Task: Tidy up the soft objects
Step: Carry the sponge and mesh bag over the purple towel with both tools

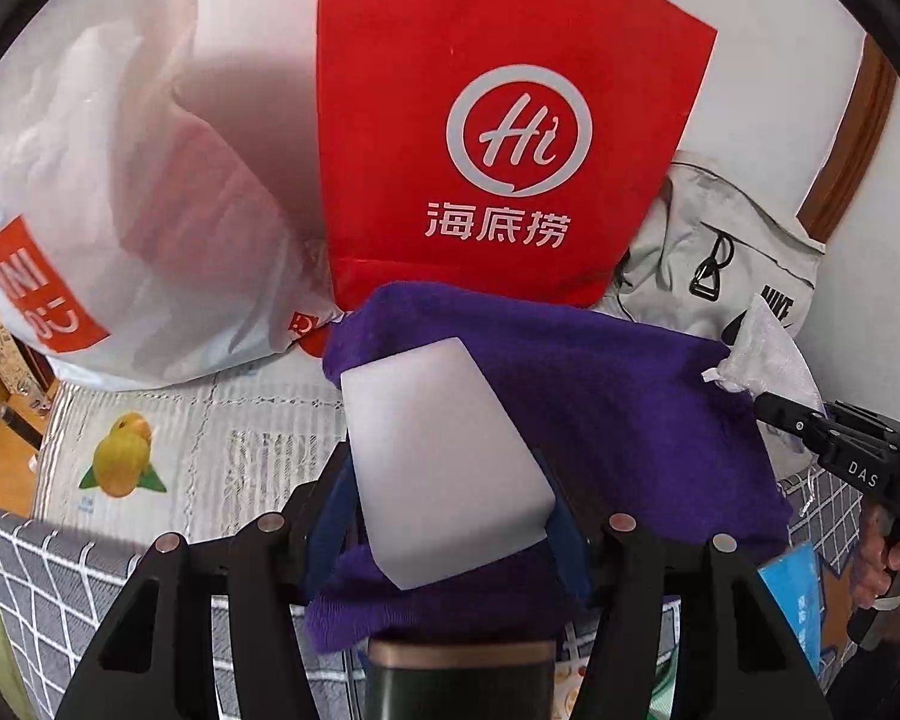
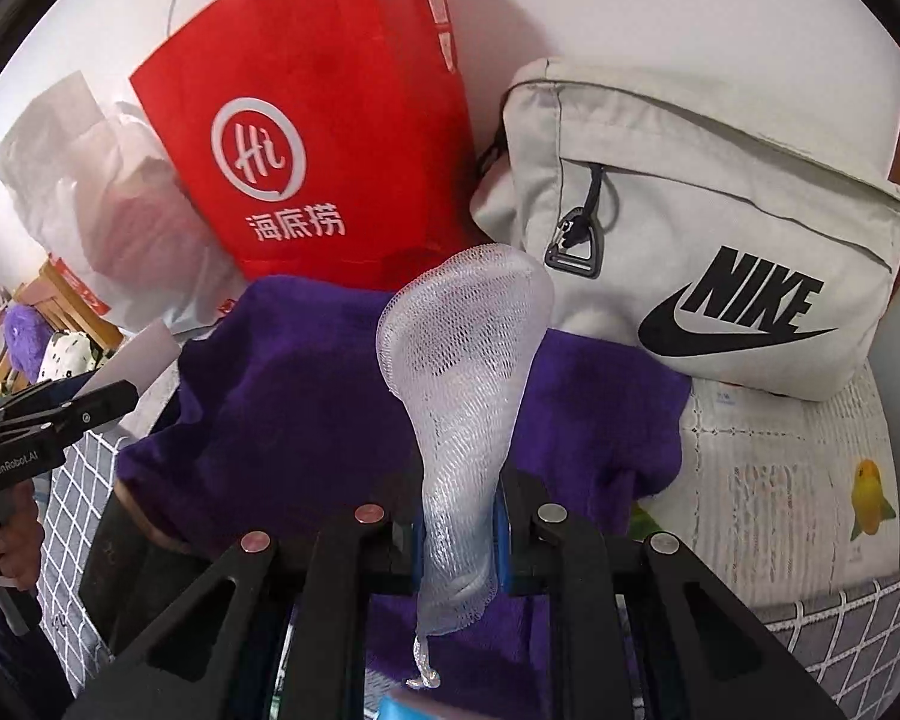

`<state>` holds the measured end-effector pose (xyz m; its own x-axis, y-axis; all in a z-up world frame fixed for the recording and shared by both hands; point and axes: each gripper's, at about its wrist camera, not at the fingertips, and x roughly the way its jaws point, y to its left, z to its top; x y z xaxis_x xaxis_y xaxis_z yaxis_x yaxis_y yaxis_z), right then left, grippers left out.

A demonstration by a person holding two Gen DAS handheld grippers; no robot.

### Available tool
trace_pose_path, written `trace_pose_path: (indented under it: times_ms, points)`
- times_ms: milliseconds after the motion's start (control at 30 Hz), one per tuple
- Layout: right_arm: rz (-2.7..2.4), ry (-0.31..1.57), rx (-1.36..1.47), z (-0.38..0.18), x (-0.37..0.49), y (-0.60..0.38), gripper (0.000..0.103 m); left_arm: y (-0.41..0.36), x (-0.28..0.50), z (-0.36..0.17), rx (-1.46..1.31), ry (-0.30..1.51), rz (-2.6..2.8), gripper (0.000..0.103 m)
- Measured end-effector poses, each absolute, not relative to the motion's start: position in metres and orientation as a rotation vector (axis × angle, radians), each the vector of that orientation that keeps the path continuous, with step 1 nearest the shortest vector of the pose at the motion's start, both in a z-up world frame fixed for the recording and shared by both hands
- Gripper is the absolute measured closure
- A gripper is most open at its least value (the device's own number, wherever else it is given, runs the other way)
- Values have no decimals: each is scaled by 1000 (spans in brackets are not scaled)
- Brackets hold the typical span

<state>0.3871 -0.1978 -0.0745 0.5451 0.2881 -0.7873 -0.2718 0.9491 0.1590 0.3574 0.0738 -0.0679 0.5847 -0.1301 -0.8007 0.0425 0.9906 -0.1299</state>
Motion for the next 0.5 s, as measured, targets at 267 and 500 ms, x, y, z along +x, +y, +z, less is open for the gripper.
trace_pose_path:
  times_ms: [267, 500]
  points:
    - [374, 939, 68, -76, 385, -204, 85, 70, 366, -75, -109, 954, -116, 46]
    - [413, 916, 80, -70, 379, -208, 85, 65, 371, -77, -107, 959, -125, 46]
